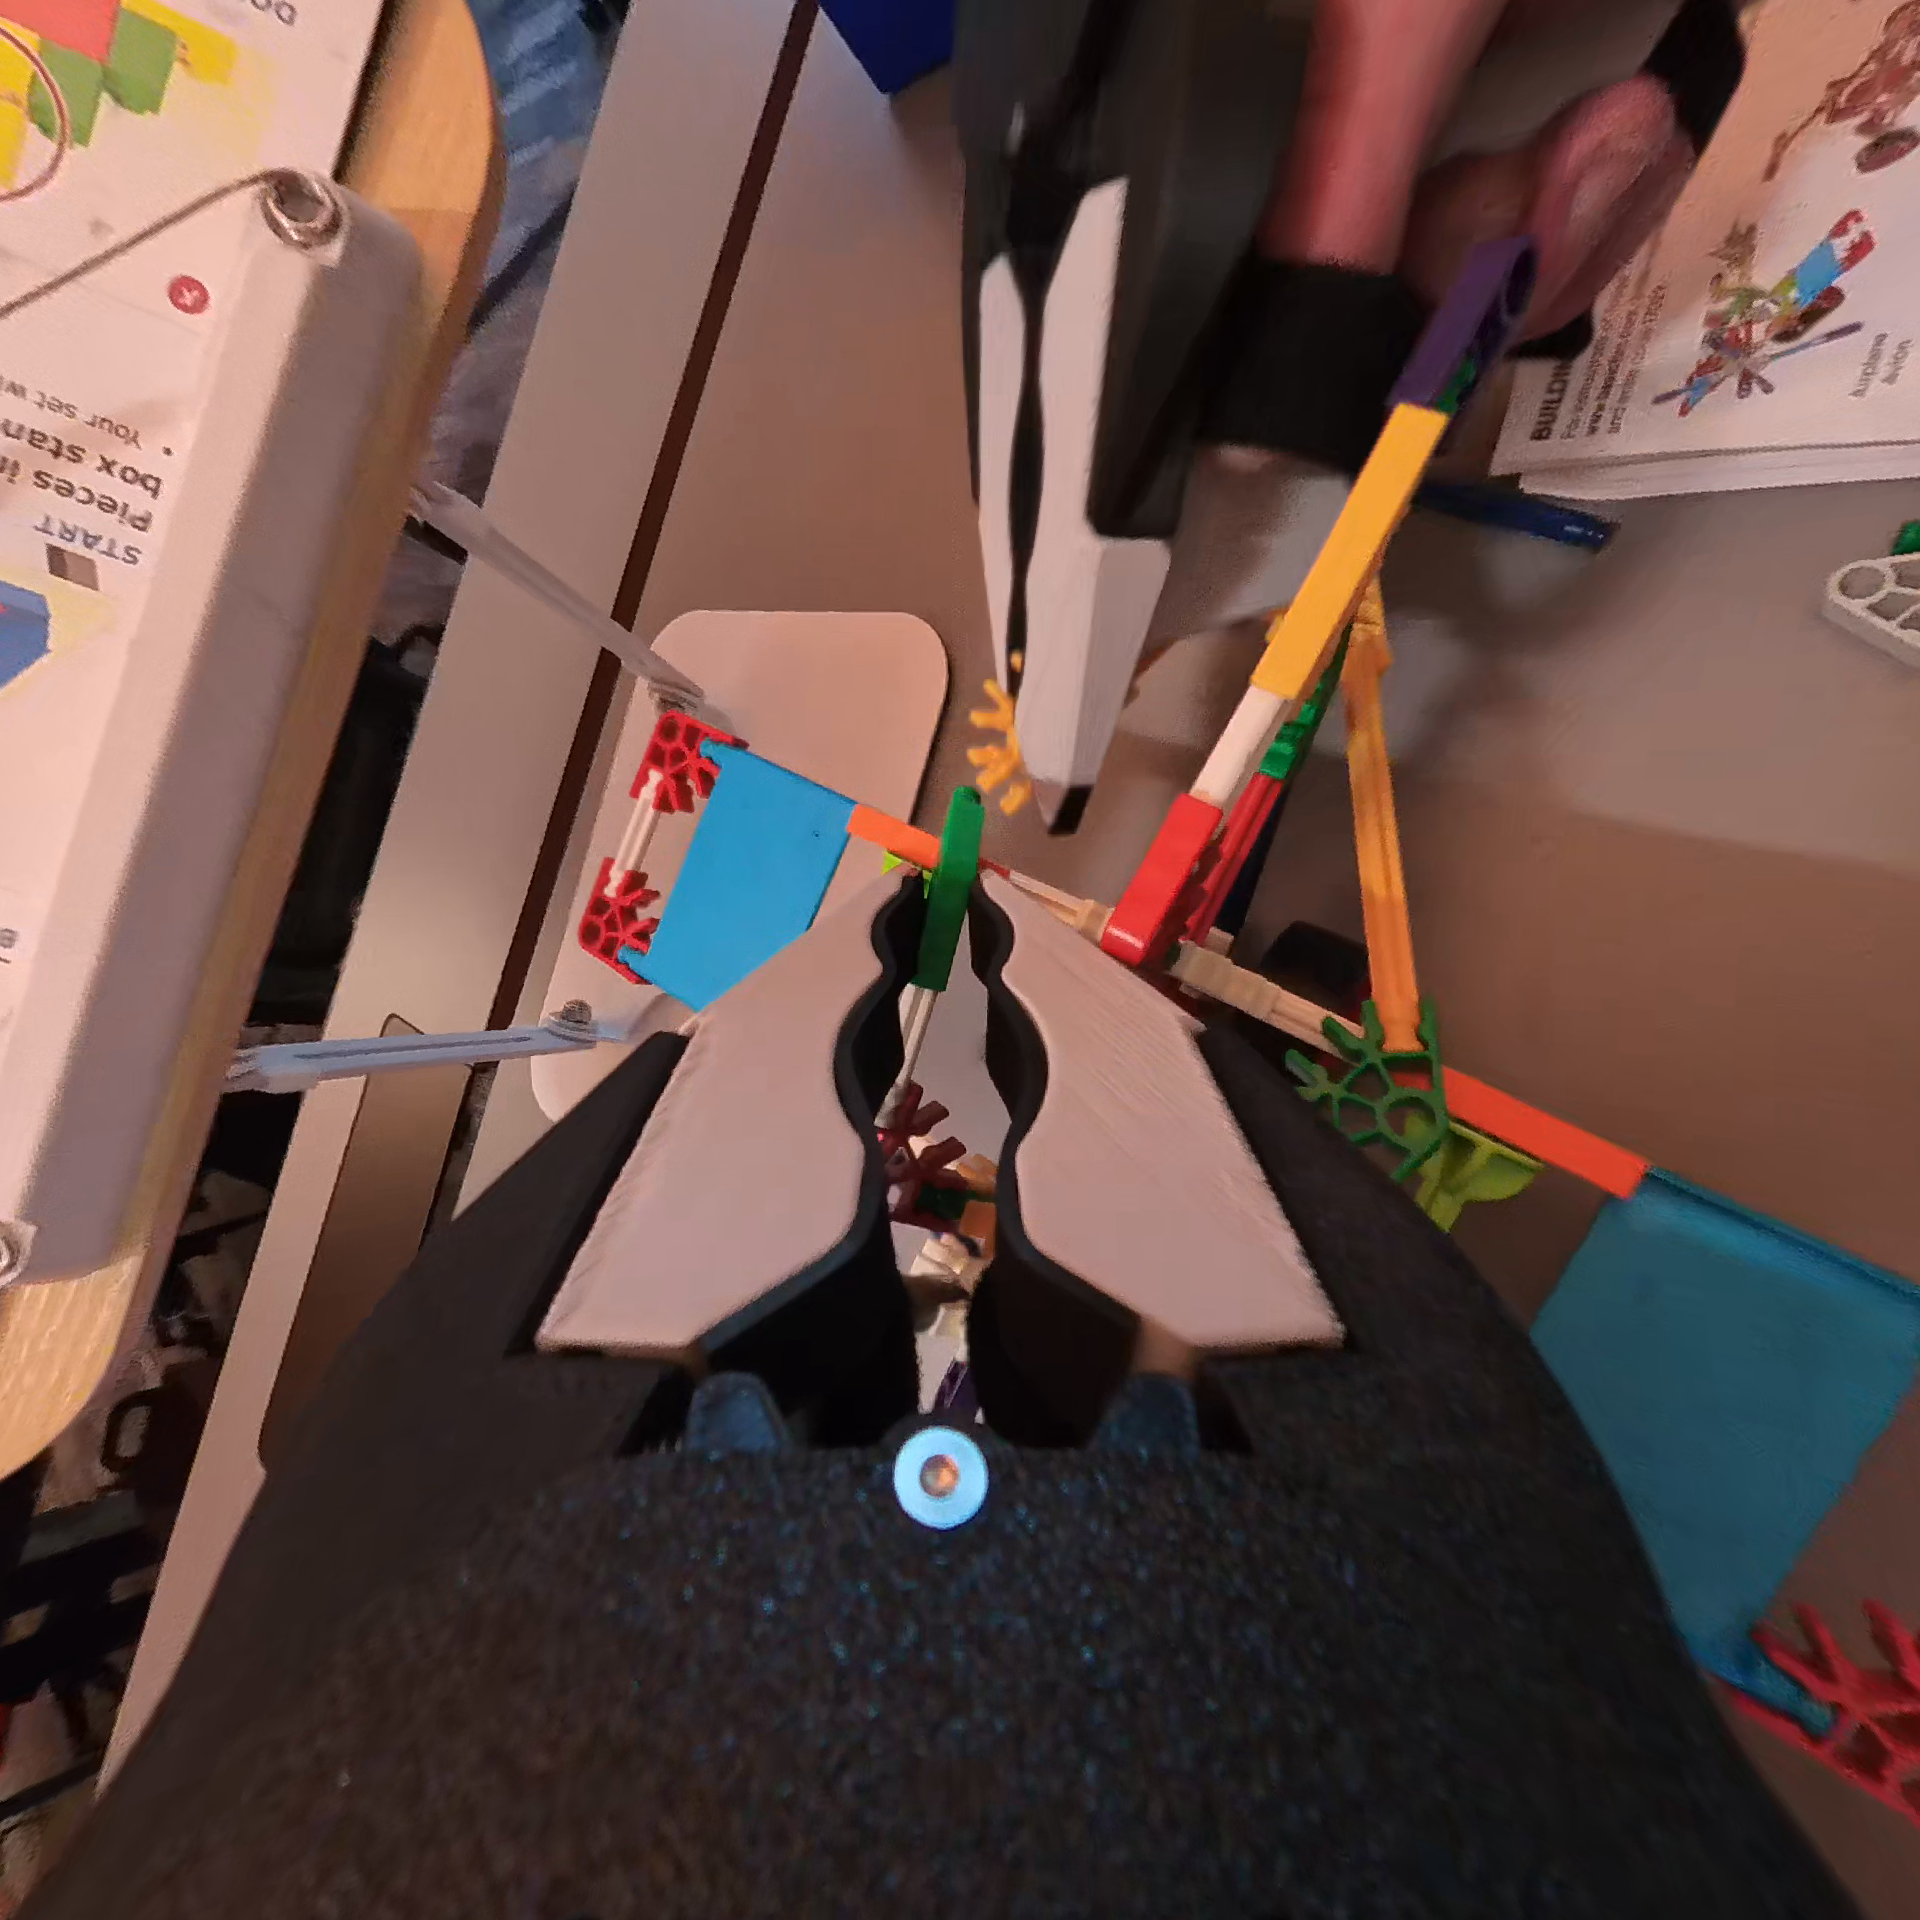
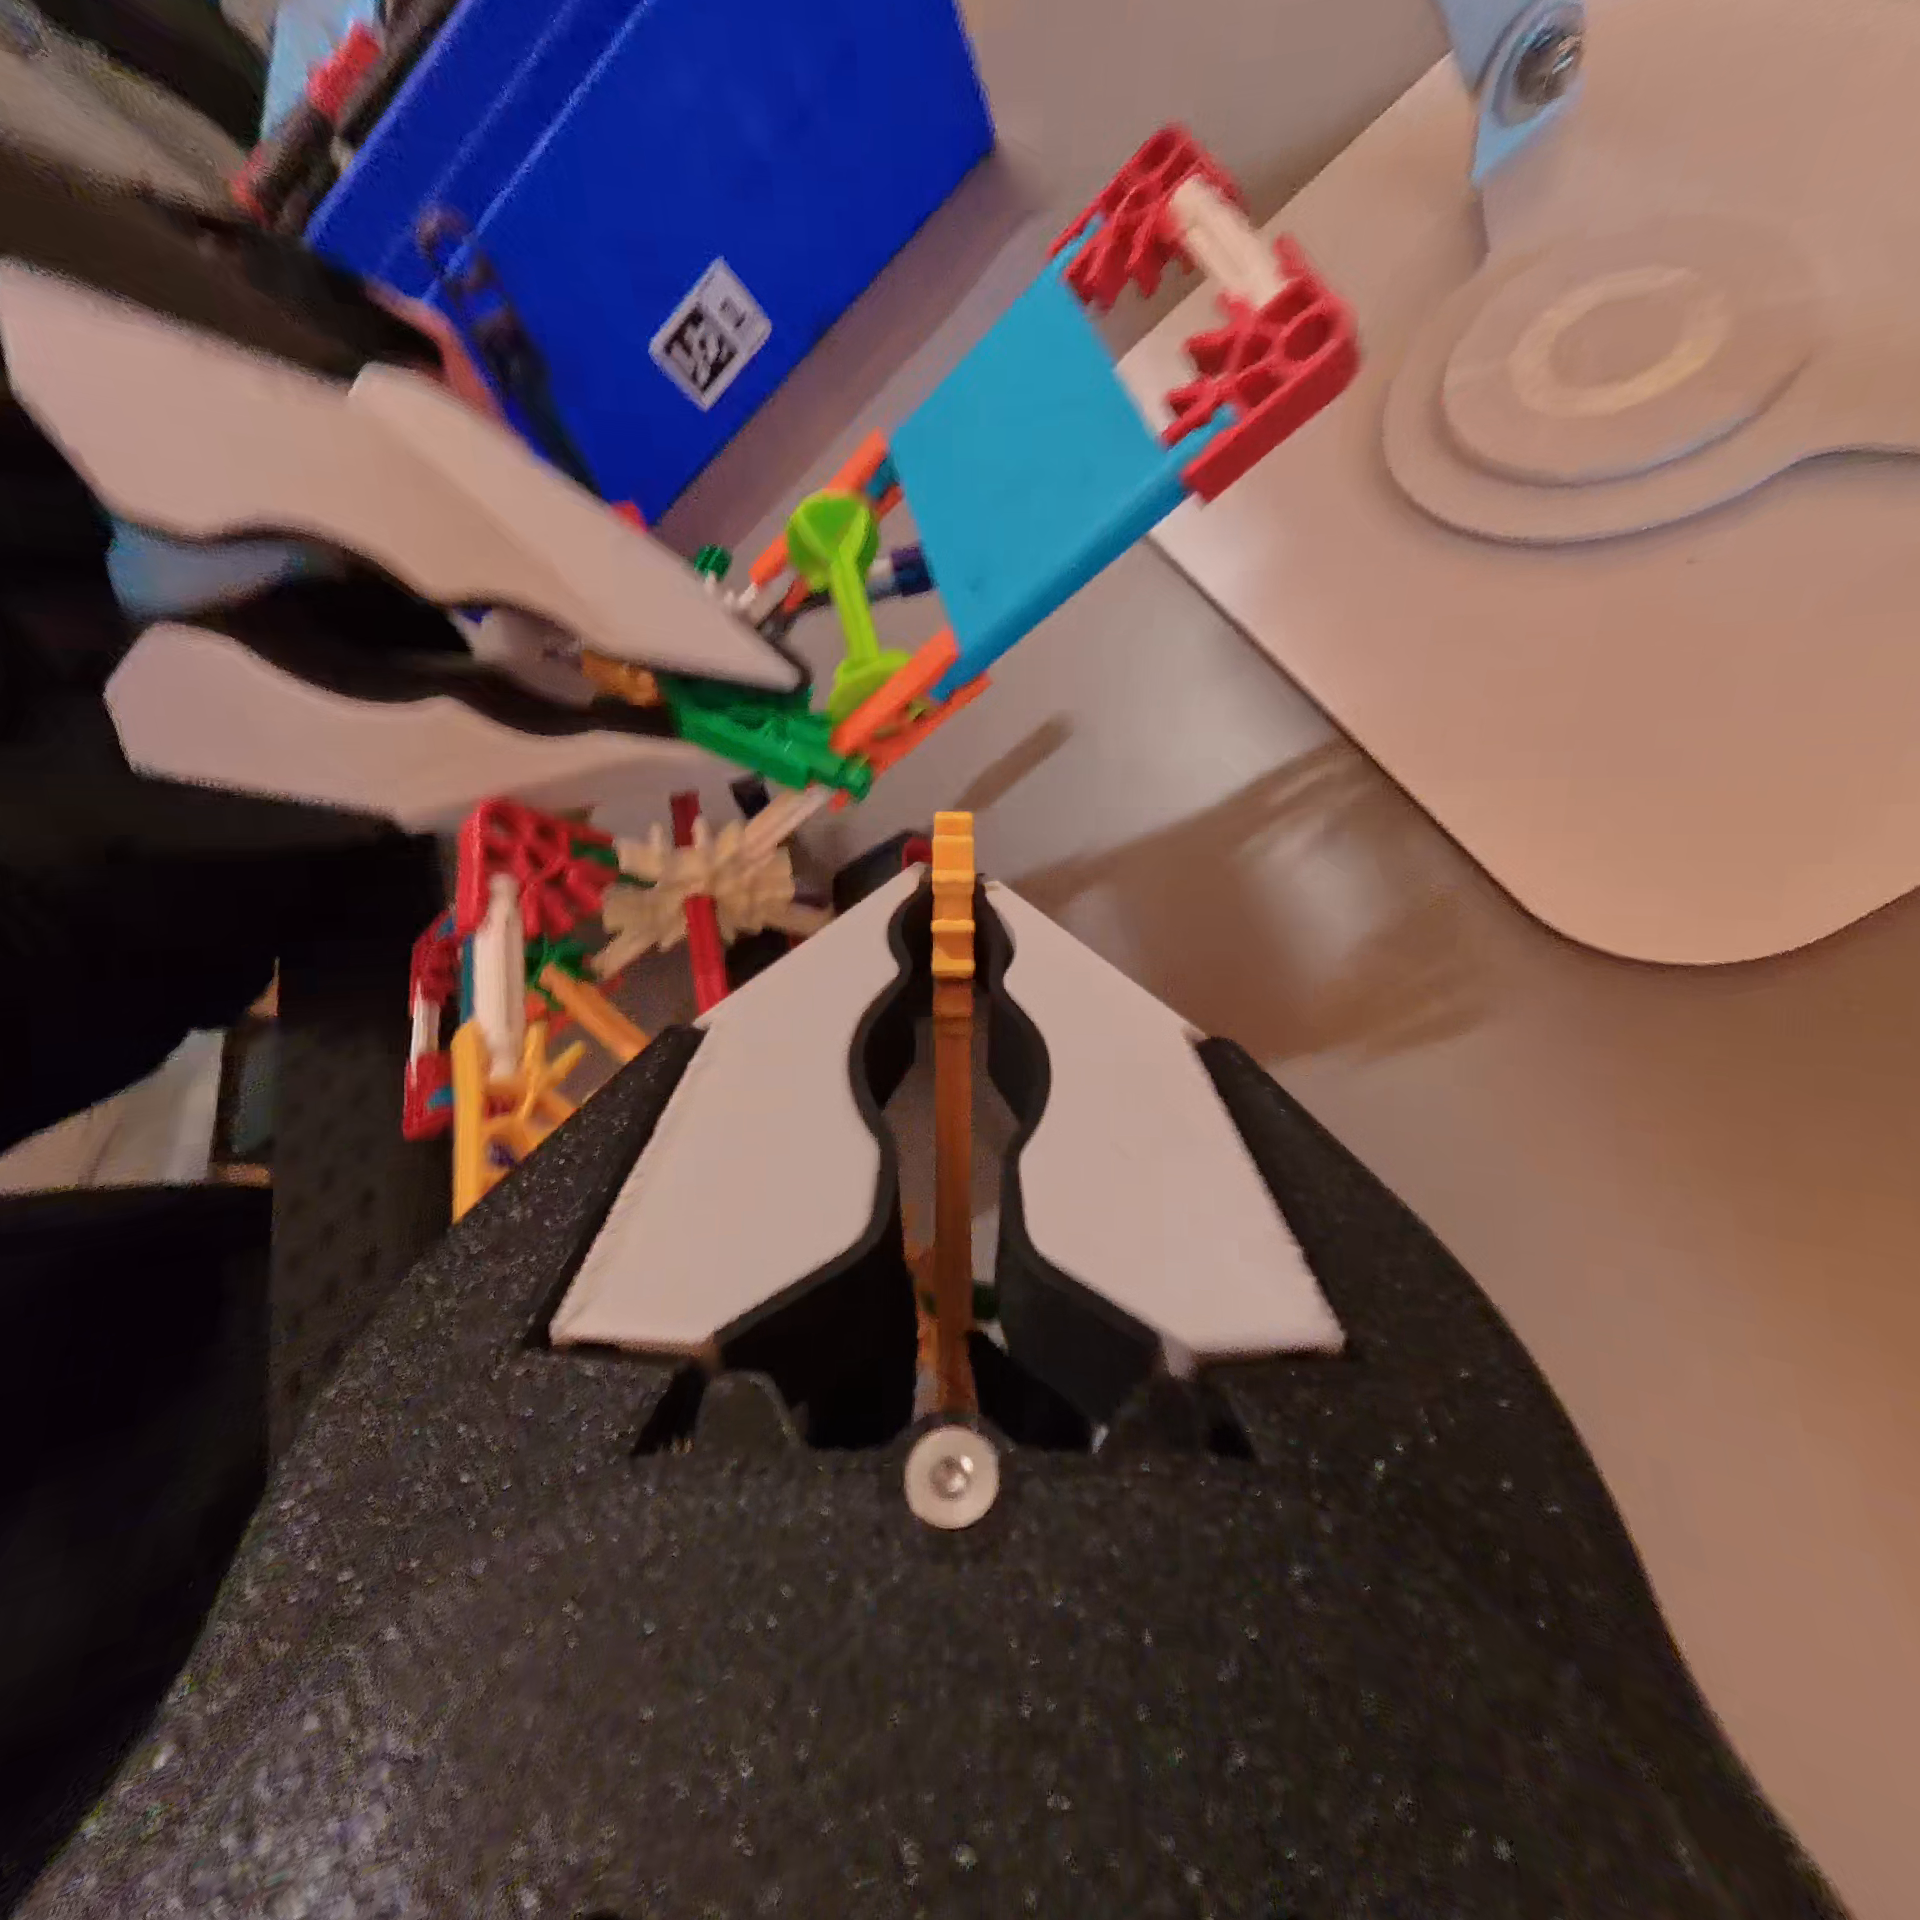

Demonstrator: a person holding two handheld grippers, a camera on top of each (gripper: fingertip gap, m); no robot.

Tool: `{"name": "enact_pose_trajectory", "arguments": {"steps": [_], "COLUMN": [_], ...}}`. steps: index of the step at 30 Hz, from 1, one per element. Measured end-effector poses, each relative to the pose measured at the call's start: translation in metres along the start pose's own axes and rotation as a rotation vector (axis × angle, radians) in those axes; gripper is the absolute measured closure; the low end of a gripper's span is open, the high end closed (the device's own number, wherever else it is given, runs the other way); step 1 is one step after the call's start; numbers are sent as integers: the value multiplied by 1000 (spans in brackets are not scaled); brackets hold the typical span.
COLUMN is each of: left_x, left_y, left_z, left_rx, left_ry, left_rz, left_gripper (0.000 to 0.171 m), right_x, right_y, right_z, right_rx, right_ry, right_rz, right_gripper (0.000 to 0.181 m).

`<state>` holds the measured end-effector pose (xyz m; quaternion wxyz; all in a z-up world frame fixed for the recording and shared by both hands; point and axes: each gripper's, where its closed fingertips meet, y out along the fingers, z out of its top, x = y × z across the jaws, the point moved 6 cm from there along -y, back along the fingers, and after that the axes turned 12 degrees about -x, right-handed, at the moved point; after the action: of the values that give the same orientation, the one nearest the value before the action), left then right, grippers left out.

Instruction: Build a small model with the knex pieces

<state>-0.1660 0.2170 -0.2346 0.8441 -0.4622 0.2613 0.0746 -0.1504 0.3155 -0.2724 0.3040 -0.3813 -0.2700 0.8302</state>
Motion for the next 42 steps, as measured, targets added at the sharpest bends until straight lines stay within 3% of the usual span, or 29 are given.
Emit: {"name": "enact_pose_trajectory", "arguments": {"steps": [3, 7, 12, 17, 22, 26, 31, 33, 42], "left_x": [-3, -3, -19, -33, -27, -22, -24, -29, -35], "left_y": [1, 5, -7, -37, -59, -70, -77, -86, -94], "left_z": [-3, -6, 0, 30, 75, 93, 92, 90, 87], "left_rx": [13, 25, 87, 314, 531, 662, 788, 870, 904], "left_ry": [-39, -59, -114, -152, -174, -217, -294, -322, -341], "left_rz": [-105, -223, -263, -330, -423, -522, -583, -623, -543], "left_gripper": [164, 163, 138, 141, 139, 144, 154, 167, 168], "right_x": [1, 2, -13, -34, -62, -87, -101, -103, -111], "right_y": [-18, -51, -99, -132, -131, -131, -133, -131, -133], "right_z": [3, 18, 37, 49, 55, 55, 52, 51, 57], "right_rx": [25, 187, 479, 703, 755, 758, 749, 751, 762], "right_ry": [-111, -133, -135, -168, -241, -319, -419, -434, -468], "right_rz": [-149, -123, 75, 313, 339, 373, 350, 304, 199], "right_gripper": [176, 176, 176, 177, 176, 175, 175, 175, 172]}}
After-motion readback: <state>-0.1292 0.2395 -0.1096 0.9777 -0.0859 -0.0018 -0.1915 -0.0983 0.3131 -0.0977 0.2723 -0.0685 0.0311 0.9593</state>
